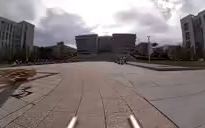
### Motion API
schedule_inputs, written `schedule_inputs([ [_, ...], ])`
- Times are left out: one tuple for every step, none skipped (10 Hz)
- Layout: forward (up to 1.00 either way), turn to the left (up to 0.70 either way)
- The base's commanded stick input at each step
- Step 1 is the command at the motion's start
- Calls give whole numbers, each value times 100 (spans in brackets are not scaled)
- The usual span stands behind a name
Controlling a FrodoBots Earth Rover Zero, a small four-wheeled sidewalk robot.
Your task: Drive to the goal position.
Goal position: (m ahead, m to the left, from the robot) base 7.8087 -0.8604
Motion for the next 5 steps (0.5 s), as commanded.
schedule_inputs([
  [70,-14],
  [70,-3],
  [70,4],
  [70,4],
  [70,4],
])
